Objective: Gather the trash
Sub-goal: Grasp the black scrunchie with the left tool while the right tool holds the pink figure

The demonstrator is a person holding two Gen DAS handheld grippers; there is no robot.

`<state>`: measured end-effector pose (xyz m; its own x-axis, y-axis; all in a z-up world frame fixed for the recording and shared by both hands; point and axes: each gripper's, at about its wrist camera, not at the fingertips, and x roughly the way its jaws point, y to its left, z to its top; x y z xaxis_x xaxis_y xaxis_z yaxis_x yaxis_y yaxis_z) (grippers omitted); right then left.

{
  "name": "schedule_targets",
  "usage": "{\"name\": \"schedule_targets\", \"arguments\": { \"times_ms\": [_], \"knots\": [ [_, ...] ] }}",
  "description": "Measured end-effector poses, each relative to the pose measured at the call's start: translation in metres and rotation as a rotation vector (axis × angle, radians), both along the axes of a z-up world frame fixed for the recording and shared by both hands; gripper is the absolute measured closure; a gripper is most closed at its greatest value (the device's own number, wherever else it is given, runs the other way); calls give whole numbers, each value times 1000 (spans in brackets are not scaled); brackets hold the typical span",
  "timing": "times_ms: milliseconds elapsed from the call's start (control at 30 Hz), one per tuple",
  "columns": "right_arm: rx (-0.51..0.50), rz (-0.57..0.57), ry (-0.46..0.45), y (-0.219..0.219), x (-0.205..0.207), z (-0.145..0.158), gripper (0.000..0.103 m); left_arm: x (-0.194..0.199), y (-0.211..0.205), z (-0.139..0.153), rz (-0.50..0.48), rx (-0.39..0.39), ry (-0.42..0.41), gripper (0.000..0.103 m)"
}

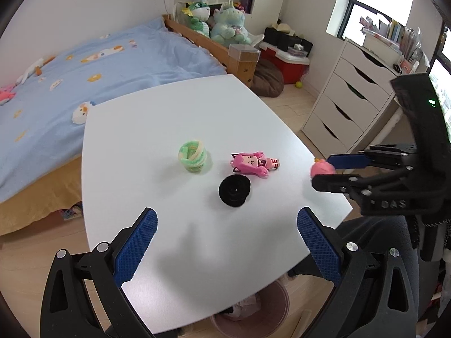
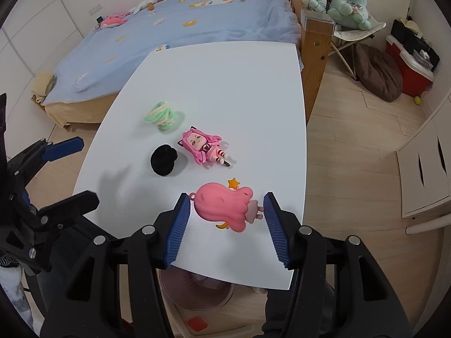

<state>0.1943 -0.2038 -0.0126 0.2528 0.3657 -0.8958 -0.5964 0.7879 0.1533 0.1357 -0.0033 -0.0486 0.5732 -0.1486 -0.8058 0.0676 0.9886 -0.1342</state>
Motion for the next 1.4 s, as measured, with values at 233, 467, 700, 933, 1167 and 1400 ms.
{"name": "schedule_targets", "arguments": {
  "times_ms": [233, 467, 700, 933, 1167, 1400],
  "knots": [
    [-8, -9, -2, -10, 1, -2, 49, 28, -5, -20, 11, 10, 74, 7],
    [-10, -17, -2, -16, 3, -2, 49, 46, -15, -38, 18, 16, 112, 21],
    [-7, -24, 1, -21, 3, -3, 49, 51, -18, -44, 21, 17, 113, 61],
    [5, -13, 1, -17, 2, -3, 49, 46, -17, -42, 24, 12, 98, 77],
    [13, 1, -7, -11, -3, -1, 49, 33, -16, -30, 17, 20, 63, 97],
    [19, 11, -19, -6, -9, 1, 49, 17, -11, -22, 11, 26, 37, 98]
  ]
}}
